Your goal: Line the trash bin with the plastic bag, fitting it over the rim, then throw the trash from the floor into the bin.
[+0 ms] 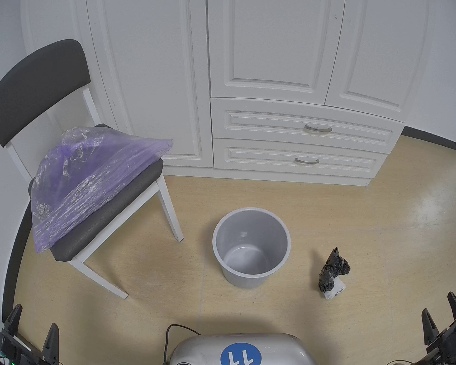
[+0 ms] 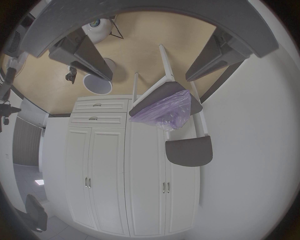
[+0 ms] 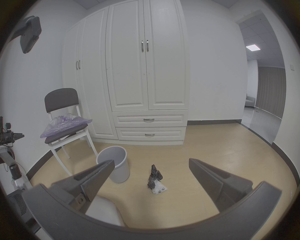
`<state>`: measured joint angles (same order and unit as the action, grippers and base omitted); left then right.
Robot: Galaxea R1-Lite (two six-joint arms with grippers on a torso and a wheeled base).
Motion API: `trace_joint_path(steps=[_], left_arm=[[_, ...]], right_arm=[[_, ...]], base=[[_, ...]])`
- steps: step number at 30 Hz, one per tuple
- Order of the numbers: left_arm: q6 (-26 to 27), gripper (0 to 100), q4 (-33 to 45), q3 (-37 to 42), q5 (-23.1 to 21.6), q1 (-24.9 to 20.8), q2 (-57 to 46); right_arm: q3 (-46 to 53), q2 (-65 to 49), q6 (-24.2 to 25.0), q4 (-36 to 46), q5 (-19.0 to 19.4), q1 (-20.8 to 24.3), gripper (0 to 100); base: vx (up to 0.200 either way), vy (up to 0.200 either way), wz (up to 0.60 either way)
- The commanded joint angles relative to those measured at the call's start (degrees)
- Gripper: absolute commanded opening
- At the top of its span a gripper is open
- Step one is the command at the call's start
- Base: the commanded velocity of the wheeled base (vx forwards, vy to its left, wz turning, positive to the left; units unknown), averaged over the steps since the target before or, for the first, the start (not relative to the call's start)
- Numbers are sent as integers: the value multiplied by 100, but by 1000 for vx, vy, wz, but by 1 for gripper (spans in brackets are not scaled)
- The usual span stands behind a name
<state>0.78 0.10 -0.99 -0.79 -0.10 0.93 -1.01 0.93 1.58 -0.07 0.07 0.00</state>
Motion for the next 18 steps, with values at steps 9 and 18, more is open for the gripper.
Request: trace_joint_path(steps=[9,18], left_arm=[[1,100,-1,90,0,1,-93],[1,100,-1,90,0,1,-93]], right_arm=[[84,-93,0,-1,1,0,100],[92,-93,-18,-1,-7,0,100]], base=[[0,0,0],[0,0,0]])
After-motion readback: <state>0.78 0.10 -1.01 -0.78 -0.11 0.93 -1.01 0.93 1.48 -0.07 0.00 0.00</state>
